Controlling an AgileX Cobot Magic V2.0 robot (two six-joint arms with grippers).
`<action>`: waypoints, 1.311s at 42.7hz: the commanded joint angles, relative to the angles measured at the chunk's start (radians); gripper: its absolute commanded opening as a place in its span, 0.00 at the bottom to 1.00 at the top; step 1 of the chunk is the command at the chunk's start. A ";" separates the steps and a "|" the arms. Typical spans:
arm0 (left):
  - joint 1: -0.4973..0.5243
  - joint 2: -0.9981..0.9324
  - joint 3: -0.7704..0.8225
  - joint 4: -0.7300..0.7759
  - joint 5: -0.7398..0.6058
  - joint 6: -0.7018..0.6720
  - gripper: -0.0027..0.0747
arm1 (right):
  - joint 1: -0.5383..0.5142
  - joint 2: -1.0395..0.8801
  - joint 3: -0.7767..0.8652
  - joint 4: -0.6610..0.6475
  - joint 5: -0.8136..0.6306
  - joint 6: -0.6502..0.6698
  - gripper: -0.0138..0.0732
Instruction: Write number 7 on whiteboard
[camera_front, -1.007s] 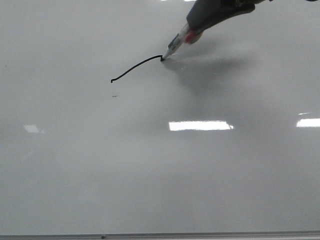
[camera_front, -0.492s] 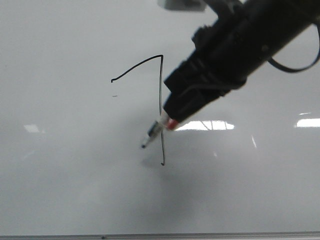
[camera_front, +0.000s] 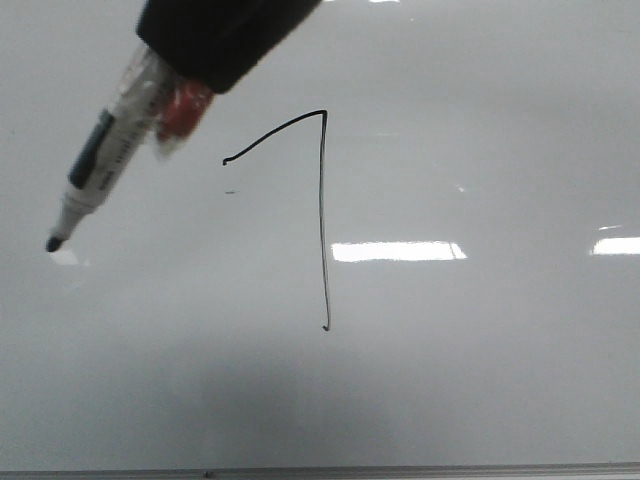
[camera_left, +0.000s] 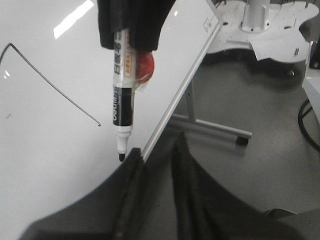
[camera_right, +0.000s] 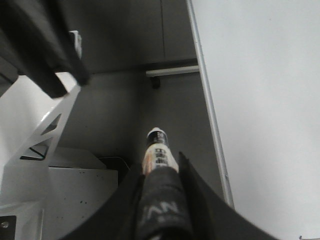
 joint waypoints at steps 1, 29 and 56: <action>-0.002 0.091 -0.065 -0.010 -0.066 -0.009 0.57 | 0.025 -0.030 -0.052 0.023 0.005 -0.013 0.09; -0.002 0.253 -0.137 -0.021 -0.103 -0.002 0.04 | 0.078 -0.029 -0.054 0.016 -0.026 -0.013 0.12; 0.430 0.395 -0.137 0.065 -0.016 -0.307 0.01 | -0.068 -0.201 -0.042 -0.202 -0.062 0.368 0.70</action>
